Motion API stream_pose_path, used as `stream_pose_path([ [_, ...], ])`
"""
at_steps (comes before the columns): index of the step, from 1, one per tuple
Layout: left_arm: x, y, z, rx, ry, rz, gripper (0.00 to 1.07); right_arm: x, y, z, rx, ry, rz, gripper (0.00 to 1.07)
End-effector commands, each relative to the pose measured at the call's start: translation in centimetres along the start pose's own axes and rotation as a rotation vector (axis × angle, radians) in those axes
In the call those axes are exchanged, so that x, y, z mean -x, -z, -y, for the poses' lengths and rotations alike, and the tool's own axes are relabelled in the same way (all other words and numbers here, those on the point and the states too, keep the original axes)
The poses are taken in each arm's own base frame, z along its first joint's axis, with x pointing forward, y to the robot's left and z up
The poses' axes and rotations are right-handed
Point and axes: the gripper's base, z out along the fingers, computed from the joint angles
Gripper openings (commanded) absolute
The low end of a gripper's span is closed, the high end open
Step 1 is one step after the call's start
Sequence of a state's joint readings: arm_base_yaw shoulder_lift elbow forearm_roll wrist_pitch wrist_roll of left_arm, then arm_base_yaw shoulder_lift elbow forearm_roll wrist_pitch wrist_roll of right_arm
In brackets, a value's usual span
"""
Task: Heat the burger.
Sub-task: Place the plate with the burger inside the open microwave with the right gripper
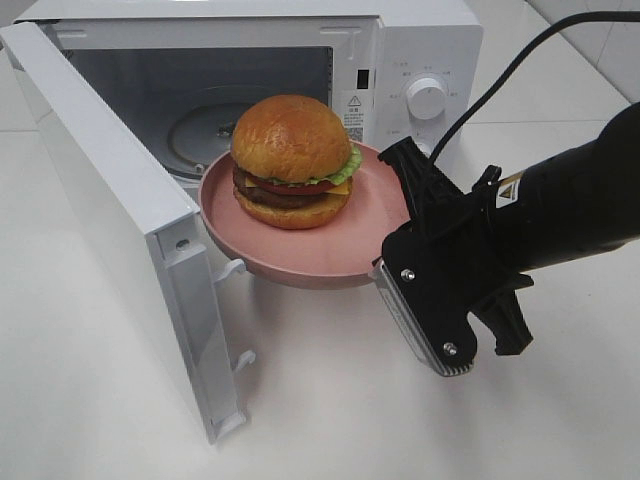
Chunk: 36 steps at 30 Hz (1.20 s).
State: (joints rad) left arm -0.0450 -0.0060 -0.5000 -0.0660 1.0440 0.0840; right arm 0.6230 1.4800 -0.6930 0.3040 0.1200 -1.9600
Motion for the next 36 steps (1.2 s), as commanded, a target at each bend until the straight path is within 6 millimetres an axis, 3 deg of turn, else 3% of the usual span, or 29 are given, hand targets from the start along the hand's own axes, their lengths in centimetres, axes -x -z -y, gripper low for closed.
stream_pose_path([
  [1, -0.1, 0.2, 0.1, -0.007, 0.003, 0.021, 0.98, -0.4, 0.2, 1.8, -0.098, 0.0, -0.03, 0.0],
  [36, -0.1, 0.2, 0.1, -0.007, 0.003, 0.021, 0.98, -1.1, -5.9, 6.7, -0.082, 0.079, -0.03, 0.0],
])
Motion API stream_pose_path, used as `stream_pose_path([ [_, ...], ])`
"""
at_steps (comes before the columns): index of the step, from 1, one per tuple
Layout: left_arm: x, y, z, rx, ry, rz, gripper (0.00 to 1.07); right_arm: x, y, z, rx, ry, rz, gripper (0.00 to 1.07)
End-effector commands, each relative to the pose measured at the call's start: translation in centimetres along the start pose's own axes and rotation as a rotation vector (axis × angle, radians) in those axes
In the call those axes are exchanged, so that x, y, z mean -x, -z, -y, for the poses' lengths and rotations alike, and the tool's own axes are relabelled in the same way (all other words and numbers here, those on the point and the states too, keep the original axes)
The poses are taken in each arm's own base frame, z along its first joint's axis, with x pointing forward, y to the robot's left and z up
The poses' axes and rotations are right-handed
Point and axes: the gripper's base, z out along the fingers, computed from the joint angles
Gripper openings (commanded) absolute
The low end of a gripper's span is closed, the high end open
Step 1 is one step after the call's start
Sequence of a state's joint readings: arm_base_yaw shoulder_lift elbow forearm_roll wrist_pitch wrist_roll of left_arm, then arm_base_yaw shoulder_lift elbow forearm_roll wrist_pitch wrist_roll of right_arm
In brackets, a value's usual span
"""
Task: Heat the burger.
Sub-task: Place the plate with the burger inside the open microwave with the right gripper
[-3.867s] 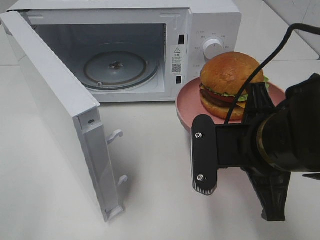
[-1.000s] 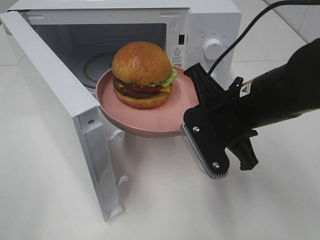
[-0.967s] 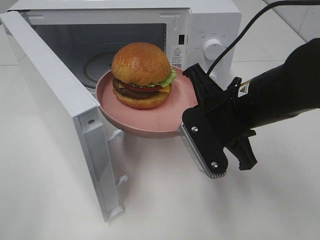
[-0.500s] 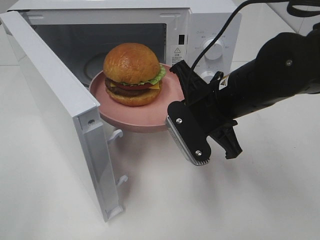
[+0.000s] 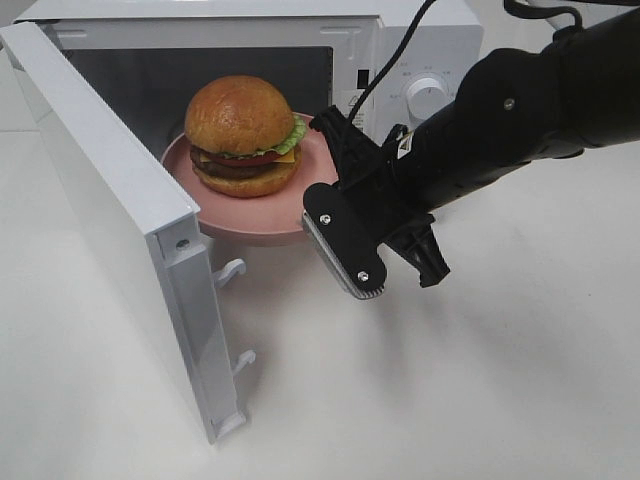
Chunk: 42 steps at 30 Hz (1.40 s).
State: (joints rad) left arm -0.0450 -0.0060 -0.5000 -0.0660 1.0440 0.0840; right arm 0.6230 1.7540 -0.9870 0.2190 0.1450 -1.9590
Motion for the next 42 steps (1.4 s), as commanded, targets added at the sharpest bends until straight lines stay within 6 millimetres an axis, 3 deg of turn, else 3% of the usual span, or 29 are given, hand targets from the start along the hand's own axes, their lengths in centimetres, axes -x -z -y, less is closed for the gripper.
stream_pose_path([
  [1, -0.1, 0.2, 0.1, -0.007, 0.003, 0.021, 0.98, -0.5, -0.1, 1.9, -0.088, -0.004, -0.031, 0.0],
  [18, -0.1, 0.2, 0.1, -0.007, 0.003, 0.021, 0.98, -0.3, -2.7, 2.9, -0.079, -0.022, -0.019, 0.0],
  [42, -0.1, 0.2, 0.0, -0.006, 0.002, 0.021, 0.98, -1.0, -6.9, 6.3, -0.074, -0.128, -0.063, 0.0],
])
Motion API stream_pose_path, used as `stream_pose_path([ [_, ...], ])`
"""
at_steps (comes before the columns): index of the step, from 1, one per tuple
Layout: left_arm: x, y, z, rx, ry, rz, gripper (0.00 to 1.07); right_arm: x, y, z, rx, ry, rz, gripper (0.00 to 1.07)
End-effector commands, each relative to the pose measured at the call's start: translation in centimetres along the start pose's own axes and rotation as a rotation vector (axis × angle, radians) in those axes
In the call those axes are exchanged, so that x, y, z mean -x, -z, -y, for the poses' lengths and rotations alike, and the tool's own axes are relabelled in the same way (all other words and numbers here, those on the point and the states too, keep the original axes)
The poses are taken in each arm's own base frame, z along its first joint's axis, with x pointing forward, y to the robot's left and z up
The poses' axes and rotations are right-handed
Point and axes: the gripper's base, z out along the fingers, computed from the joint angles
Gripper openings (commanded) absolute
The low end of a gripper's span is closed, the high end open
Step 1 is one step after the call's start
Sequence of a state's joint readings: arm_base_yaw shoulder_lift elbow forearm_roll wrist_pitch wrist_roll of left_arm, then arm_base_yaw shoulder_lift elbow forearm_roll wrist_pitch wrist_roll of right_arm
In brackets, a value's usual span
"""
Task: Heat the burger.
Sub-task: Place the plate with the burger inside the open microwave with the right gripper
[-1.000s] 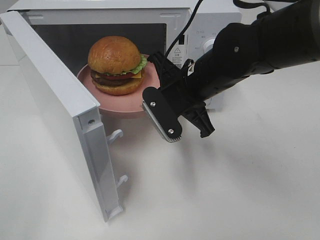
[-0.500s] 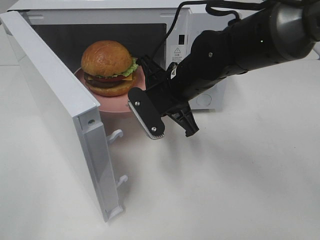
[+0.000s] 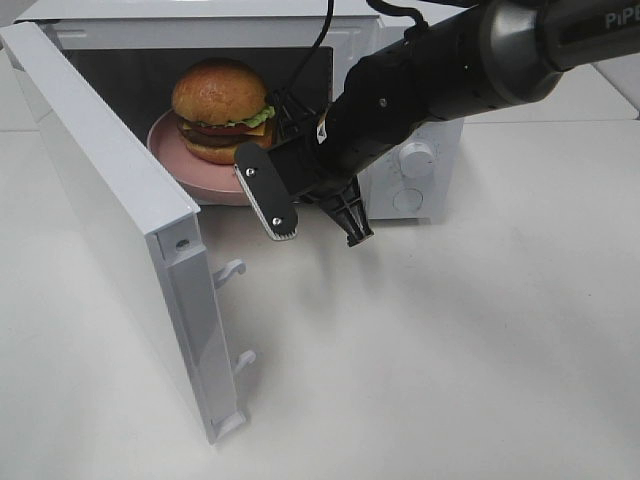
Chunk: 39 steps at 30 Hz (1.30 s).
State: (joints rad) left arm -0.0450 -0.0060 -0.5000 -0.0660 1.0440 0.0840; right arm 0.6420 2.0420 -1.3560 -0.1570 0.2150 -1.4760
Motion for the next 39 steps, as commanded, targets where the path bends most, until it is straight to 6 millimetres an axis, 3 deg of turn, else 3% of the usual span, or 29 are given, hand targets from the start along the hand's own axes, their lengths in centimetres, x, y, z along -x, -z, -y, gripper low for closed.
stream_pose_path([
  [1, -0.1, 0.2, 0.0, -0.006, 0.002, 0.021, 0.98, -0.1, -0.3, 1.6, -0.06, -0.047, -0.018, 0.0],
  [28, -0.1, 0.2, 0.0, -0.002, 0.0, 0.021, 0.98, -1.5, -4.3, 3.9, -0.009, -0.271, -0.167, 0.01],
  [33, -0.1, 0.2, 0.0, -0.002, 0.0, 0.021, 0.98, -1.5, -4.6, 3.7, -0.006, -0.285, -0.169, 0.04],
  [39, -0.1, 0.2, 0.0, -0.002, 0.0, 0.021, 0.98, -1.5, -4.6, 3.7, -0.005, -0.344, -0.172, 0.17],
])
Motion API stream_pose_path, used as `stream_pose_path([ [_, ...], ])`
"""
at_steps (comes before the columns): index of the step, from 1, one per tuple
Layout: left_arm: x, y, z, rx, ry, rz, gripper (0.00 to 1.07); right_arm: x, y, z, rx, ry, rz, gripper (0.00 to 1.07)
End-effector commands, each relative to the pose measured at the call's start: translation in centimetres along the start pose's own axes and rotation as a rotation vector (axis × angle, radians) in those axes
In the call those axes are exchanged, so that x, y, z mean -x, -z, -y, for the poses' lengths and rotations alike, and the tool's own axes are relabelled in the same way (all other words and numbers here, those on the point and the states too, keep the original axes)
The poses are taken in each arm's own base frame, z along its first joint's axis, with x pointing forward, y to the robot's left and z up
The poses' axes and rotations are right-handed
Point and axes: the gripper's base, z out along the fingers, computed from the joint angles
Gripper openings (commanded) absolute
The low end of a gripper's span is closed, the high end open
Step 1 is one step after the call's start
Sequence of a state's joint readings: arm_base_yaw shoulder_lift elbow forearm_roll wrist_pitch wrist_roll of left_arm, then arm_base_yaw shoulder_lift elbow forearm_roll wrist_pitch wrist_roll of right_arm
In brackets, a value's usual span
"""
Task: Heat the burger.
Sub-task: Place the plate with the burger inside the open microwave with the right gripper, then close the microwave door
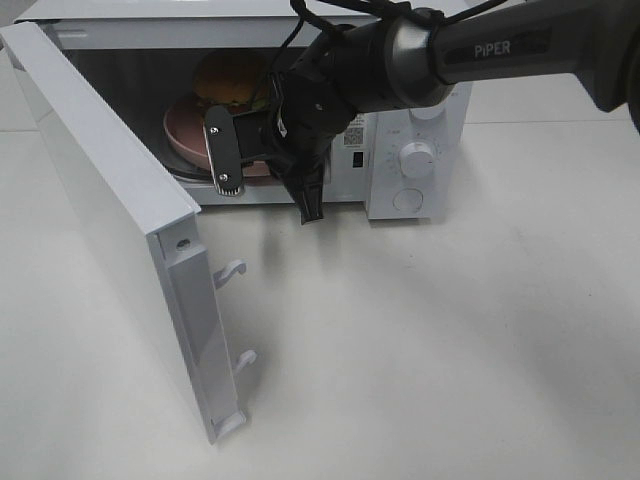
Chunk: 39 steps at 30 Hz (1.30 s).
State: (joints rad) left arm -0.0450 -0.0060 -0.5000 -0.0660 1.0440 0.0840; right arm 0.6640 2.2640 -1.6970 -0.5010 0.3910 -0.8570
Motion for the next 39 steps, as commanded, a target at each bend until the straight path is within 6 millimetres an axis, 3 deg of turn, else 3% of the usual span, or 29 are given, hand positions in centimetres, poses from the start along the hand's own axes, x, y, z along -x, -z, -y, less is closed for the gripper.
stream_pose_path([
  [1, -0.1, 0.2, 0.0, -0.002, 0.0, 0.021, 0.98, -1.1, 0.4, 0.8, -0.007, -0.068, -0.034, 0.19],
  [9, -0.1, 0.2, 0.0, -0.002, 0.0, 0.021, 0.98, -1.2, 0.6, 0.7, 0.009, -0.099, -0.051, 0.45],
  [27, -0.1, 0.2, 0.0, -0.002, 0.0, 0.021, 0.98, -1.8, 3.2, 0.0, 0.024, -0.109, -0.044, 0.48],
  [30, -0.1, 0.2, 0.0, -0.002, 0.0, 0.021, 0.98, -1.7, 3.9, -0.1, 0.018, -0.136, -0.018, 0.52],
  [36, -0.1, 0.2, 0.0, -0.002, 0.0, 0.021, 0.98, -1.5, 5.6, -0.9, 0.024, -0.145, 0.007, 0.71],
  [39, -0.1, 0.2, 0.0, -0.002, 0.0, 0.021, 0.98, -1.6, 6.6, -1.0, 0.014, -0.157, 0.026, 0.74],
])
